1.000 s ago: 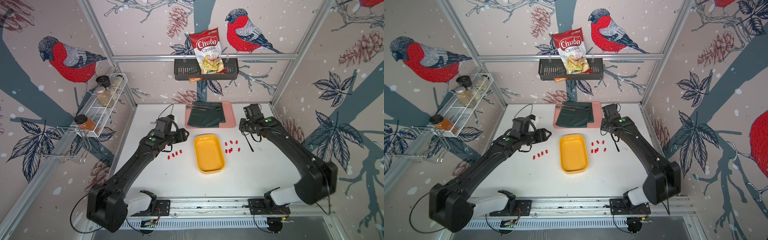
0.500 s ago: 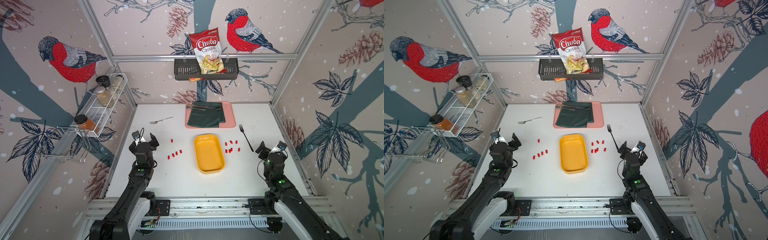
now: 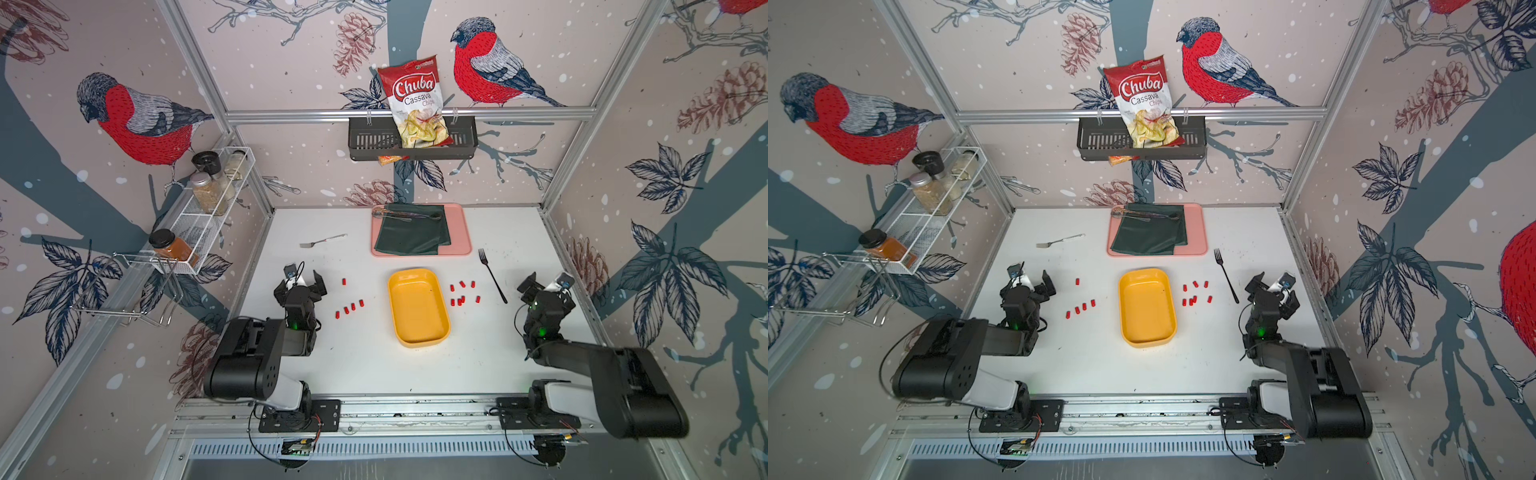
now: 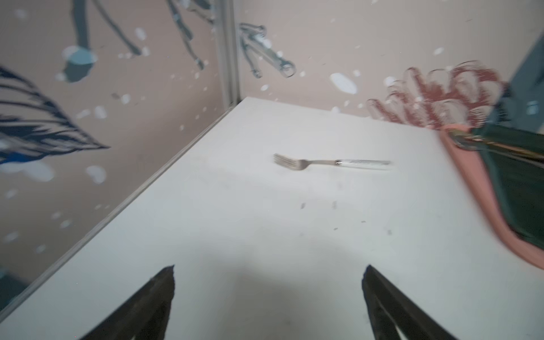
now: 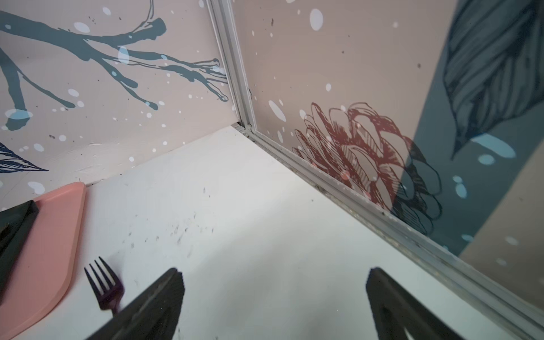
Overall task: Take the screw protection sleeves out of the storage box
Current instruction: Reset both arms
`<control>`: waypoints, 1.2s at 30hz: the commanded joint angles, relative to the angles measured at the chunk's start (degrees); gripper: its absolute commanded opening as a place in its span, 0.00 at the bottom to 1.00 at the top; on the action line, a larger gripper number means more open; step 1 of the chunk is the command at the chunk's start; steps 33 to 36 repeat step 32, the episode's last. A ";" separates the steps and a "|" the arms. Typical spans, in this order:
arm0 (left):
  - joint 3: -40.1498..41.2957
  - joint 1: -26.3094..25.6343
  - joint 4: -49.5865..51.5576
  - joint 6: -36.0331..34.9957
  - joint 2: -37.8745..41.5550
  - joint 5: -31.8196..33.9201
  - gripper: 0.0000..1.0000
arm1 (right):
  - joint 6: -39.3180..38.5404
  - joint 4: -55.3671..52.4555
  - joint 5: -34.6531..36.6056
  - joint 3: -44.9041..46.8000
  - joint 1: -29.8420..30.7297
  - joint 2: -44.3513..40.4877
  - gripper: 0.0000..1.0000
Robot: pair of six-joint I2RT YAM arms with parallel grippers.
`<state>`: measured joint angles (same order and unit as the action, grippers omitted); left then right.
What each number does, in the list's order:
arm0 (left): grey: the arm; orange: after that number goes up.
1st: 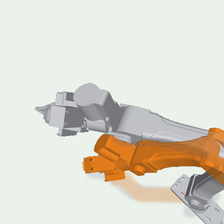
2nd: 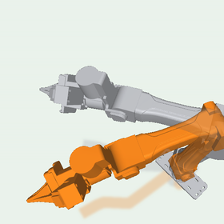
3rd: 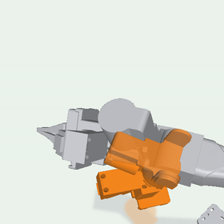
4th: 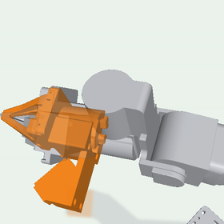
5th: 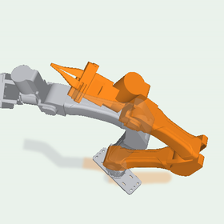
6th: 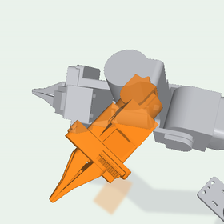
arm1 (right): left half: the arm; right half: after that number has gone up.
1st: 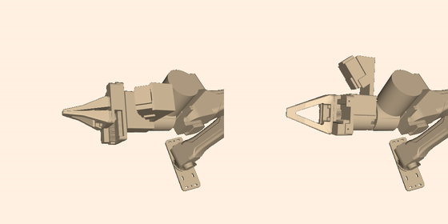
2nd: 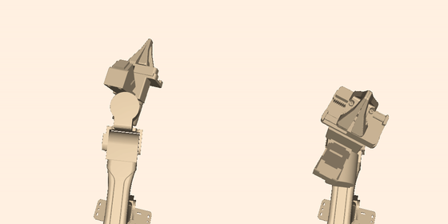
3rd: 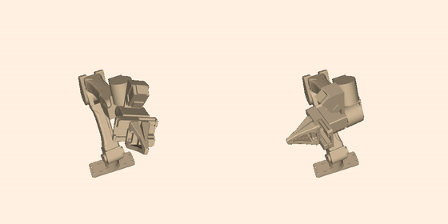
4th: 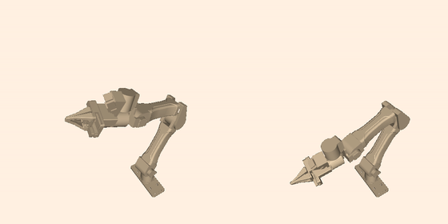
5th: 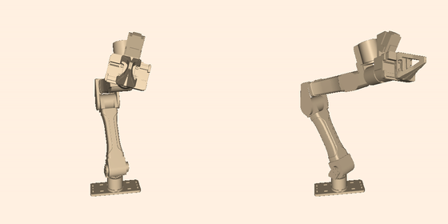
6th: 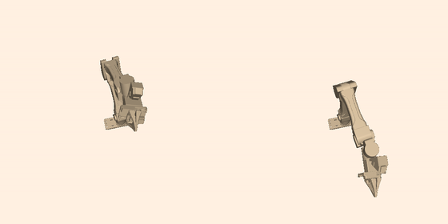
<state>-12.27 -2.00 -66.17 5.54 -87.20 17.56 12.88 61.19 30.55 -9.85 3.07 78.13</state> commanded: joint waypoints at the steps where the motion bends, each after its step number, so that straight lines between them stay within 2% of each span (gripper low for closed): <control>1: 0.23 0.94 -5.55 -0.74 0.76 -1.65 0.98 | -4.00 10.44 -3.14 -1.21 0.09 4.73 1.00; 3: 1.04 0.71 -10.23 -1.24 -0.86 -1.49 0.98 | -4.43 5.52 -8.37 -3.29 -0.68 4.88 1.00; 4: -0.11 0.74 -5.44 -0.90 0.79 -1.60 0.98 | -4.43 5.37 -11.34 -3.94 -1.51 6.40 1.00; 5: -0.57 0.69 -3.56 -0.76 1.13 -1.57 0.98 | -5.50 10.50 -11.34 -2.54 -1.11 8.26 1.00; 6: 0.29 0.76 -7.64 -1.13 -0.23 -1.45 0.98 | -6.59 16.58 -10.14 -0.73 -0.25 9.69 1.00; 7: 0.22 0.69 -7.26 -1.16 -0.07 -1.51 0.99 | -6.61 18.07 -9.81 -0.23 -0.22 10.35 1.00; 9: -1.00 0.50 -4.13 -1.02 0.32 -0.76 0.98 | -5.42 9.79 -10.07 -2.23 -0.46 7.83 0.99; 12: -0.99 0.24 -3.82 -1.20 0.52 -0.37 0.98 | -6.16 14.28 -9.81 -1.08 -0.27 8.95 0.99; 15: -0.87 0.18 -4.29 -1.28 0.53 -0.34 0.98 | -5.59 10.33 -9.87 -1.91 -0.34 7.63 0.99; 36: -0.96 -0.16 -4.10 -1.50 0.63 0.24 0.98 | -5.80 11.08 -10.46 -1.85 -0.50 8.00 0.99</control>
